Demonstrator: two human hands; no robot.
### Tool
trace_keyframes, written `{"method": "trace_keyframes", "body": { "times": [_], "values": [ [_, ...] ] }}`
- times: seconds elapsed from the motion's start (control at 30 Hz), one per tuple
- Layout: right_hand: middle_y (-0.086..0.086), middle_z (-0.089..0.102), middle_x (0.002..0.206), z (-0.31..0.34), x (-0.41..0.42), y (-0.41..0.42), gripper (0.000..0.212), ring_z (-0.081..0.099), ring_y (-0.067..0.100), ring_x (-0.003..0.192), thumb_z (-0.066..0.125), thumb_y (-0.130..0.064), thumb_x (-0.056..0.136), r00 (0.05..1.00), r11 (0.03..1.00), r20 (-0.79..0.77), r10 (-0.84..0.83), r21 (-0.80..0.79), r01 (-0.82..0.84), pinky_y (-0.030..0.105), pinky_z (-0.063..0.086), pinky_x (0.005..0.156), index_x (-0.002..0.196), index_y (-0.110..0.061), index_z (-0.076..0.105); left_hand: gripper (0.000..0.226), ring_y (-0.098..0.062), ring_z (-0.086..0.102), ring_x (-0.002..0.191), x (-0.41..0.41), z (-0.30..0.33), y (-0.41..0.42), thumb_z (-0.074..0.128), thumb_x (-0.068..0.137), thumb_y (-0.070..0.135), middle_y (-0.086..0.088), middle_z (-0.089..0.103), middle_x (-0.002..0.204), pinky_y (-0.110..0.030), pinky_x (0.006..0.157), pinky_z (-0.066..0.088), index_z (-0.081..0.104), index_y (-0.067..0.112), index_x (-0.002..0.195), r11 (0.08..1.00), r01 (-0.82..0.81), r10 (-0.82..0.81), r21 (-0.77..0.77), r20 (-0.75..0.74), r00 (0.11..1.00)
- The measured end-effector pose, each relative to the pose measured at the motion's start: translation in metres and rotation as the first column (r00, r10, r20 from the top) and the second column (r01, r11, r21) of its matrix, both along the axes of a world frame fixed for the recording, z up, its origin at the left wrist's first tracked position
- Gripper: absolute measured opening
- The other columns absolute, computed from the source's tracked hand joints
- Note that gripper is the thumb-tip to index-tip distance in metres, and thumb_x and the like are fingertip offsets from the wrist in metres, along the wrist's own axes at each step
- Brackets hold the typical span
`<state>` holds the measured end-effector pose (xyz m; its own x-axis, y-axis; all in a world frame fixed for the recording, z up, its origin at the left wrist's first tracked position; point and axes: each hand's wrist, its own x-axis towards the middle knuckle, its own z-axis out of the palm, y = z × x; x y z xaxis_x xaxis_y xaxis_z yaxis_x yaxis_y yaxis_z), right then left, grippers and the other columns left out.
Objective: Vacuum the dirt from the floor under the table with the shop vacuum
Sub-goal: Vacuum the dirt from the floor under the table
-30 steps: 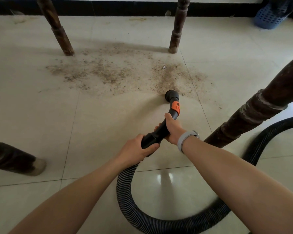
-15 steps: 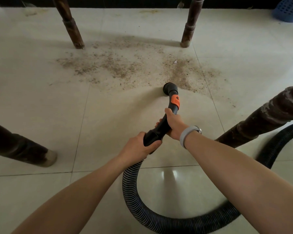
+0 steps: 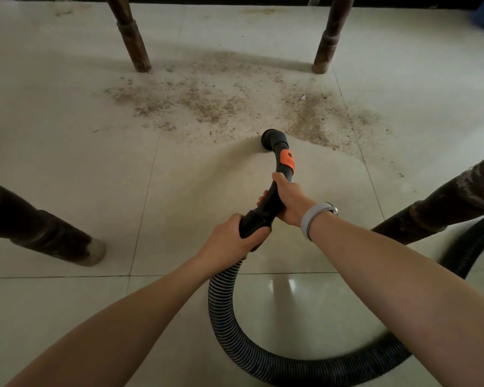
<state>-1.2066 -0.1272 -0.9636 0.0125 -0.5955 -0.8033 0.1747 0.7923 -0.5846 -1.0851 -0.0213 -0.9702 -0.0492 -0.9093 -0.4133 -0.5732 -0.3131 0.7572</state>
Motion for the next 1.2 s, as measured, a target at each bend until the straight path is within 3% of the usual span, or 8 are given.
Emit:
{"method": "trace_keyframes", "body": {
  "times": [0.33, 0.77, 0.9, 1.03, 1.2],
  "values": [
    [0.01, 0.053, 0.076, -0.003, -0.008, -0.004, 0.028, 0.055, 0.022, 0.059, 0.056, -0.028, 0.093, 0.999, 0.999, 0.009, -0.042, 0.002, 0.042, 0.035, 0.05, 0.056, 0.108, -0.009, 0.042, 0.041, -0.013, 0.066, 0.072, -0.006, 0.003, -0.002, 0.057, 0.084, 0.055, 0.001, 0.065, 0.084, -0.03, 0.071, 0.056, 0.049, 0.021, 0.105, 1.0, 0.006, -0.007, -0.019, -0.033, 0.999],
    [0.011, 0.052, 0.079, -0.001, 0.03, -0.013, 0.025, 0.055, 0.023, 0.063, 0.051, -0.027, 0.095, 0.992, 0.991, -0.025, 0.122, -0.046, -0.123, 0.037, 0.052, 0.061, 0.109, -0.008, 0.041, 0.037, -0.015, 0.066, 0.071, 0.017, 0.001, 0.002, 0.056, 0.086, 0.052, 0.0, 0.066, 0.086, -0.029, 0.069, 0.056, 0.049, 0.02, 0.103, 0.993, -0.114, 0.114, -0.004, -0.033, 0.993],
    [0.011, 0.053, 0.077, -0.004, 0.043, -0.009, 0.021, 0.056, 0.024, 0.062, 0.052, -0.027, 0.095, 0.984, 0.984, -0.046, 0.17, -0.046, -0.172, 0.037, 0.053, 0.062, 0.097, -0.008, 0.043, 0.038, -0.016, 0.067, 0.073, 0.024, -0.002, 0.011, 0.055, 0.087, 0.051, 0.0, 0.065, 0.087, -0.031, 0.071, 0.056, 0.048, 0.019, 0.105, 0.989, -0.149, 0.15, 0.014, -0.038, 0.988],
    [0.011, 0.054, 0.077, -0.007, 0.054, -0.004, 0.021, 0.057, 0.025, 0.062, 0.052, -0.026, 0.095, 0.971, 0.971, -0.072, 0.227, -0.055, -0.231, 0.04, 0.055, 0.074, 0.087, -0.009, 0.043, 0.036, -0.018, 0.067, 0.077, 0.028, -0.005, 0.022, 0.054, 0.089, 0.048, -0.001, 0.064, 0.091, -0.032, 0.074, 0.057, 0.046, 0.019, 0.108, 0.981, -0.188, 0.191, 0.043, -0.073, 0.979],
    [0.011, 0.054, 0.077, -0.006, 0.07, 0.003, 0.021, 0.057, 0.024, 0.062, 0.051, -0.025, 0.095, 0.951, 0.951, -0.09, 0.294, -0.066, -0.301, 0.037, 0.055, 0.066, 0.099, -0.006, 0.045, 0.035, -0.016, 0.067, 0.07, 0.037, -0.007, 0.033, 0.055, 0.089, 0.047, 0.0, 0.063, 0.086, -0.033, 0.073, 0.058, 0.045, 0.018, 0.107, 0.964, -0.256, 0.262, 0.068, -0.111, 0.959]
  ]
}}
